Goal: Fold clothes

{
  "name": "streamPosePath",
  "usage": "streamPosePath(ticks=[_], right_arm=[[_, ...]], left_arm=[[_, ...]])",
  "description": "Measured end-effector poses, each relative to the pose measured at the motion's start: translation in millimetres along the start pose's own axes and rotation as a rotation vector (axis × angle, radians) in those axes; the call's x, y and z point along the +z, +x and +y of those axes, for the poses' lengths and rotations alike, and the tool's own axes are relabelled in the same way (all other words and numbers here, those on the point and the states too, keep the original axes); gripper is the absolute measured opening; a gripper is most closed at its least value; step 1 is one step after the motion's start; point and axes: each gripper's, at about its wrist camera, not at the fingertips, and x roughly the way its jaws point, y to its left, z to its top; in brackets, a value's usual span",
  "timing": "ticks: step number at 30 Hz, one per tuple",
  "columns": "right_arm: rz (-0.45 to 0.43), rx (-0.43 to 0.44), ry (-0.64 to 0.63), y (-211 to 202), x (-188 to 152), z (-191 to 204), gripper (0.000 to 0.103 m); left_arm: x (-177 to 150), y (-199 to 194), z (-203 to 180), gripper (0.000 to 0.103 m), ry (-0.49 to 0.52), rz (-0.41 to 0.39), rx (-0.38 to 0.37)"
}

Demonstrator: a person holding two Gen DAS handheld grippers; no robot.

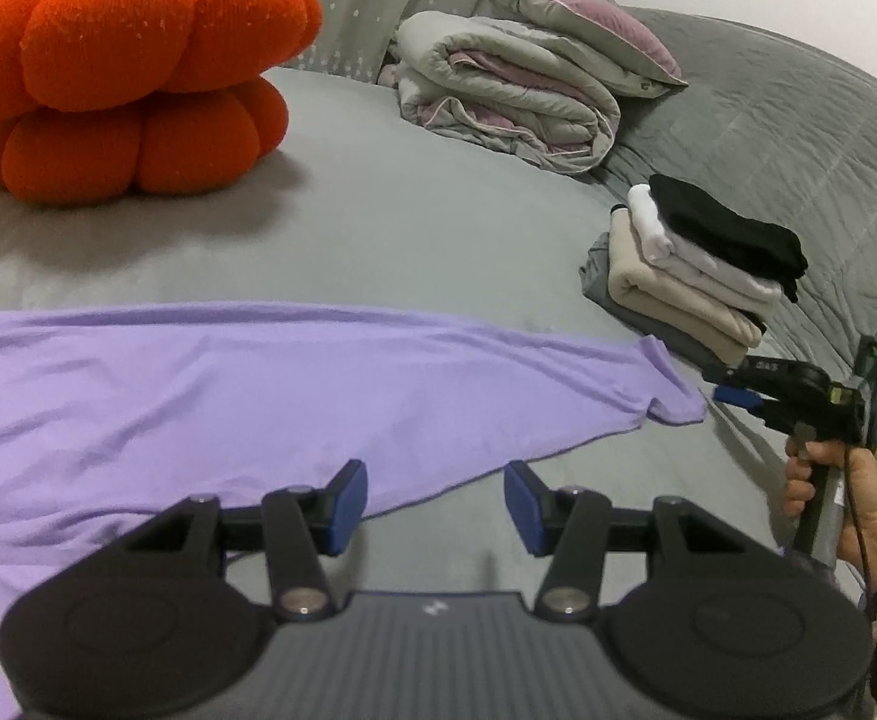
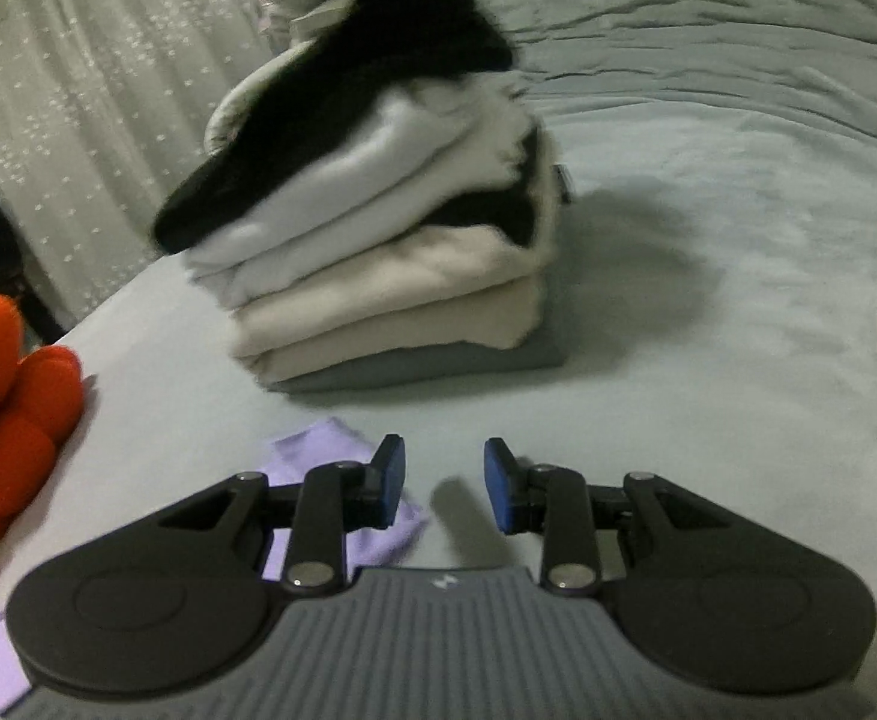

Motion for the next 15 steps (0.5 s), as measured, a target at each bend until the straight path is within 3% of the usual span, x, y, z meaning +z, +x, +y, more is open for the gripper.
streamPosePath(ticks=[4, 6, 7, 15], right_arm=[[0.024, -0.011, -0.079, 15, -10, 18, 0.029], [0.021, -0.047, -0.148, 19, -16, 27, 0.016], [0.018, -0.065, -0.183, 19, -18, 32, 0.000], [-0.023, -0.195, -0.258, 14, -18, 39, 0.002]], left_arm=[[-1, 0, 0, 0.052, -0.004, 0.006, -0.009], [-1, 1, 0, 0.052, -0.003, 0.009, -0.011], [-1, 2, 0, 0.052, -0.001, 0.010, -0.010], [-1, 0, -1, 0.052, 0.007, 0.011, -0.008]])
